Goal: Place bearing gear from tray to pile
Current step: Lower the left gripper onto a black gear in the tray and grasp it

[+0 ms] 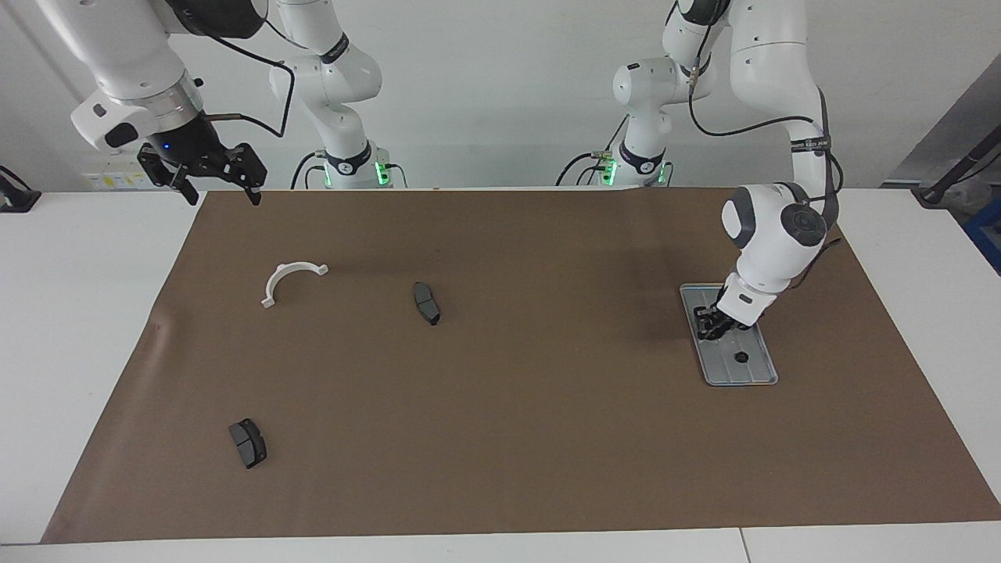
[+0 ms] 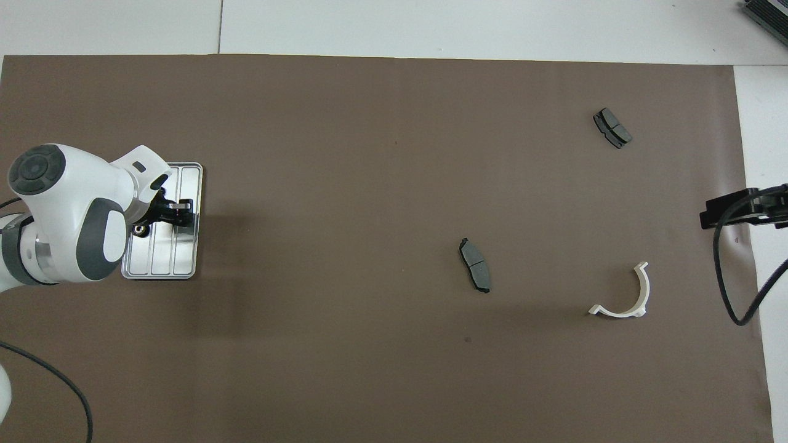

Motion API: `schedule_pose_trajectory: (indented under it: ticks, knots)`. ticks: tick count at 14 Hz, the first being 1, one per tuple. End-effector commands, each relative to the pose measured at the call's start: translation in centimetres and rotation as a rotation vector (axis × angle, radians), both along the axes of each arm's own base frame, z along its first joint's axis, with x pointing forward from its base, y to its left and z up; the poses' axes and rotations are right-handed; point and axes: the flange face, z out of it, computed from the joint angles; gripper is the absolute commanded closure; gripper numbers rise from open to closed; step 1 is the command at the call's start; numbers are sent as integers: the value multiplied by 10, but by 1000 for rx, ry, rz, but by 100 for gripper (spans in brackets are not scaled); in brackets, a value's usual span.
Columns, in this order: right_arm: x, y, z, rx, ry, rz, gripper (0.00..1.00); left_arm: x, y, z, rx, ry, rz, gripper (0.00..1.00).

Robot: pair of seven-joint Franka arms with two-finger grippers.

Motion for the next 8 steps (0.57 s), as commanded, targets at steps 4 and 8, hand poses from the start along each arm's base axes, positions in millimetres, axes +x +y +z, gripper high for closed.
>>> schedule_pose_trajectory:
  ticks: [4, 8]
  knots:
    - [-5, 1, 2, 16, -15, 12, 0, 36, -34, 59, 4, 35, 67, 100]
    - [-5, 0, 2, 15, -15, 9, 0, 22, -139, 65, 7, 36, 167, 100]
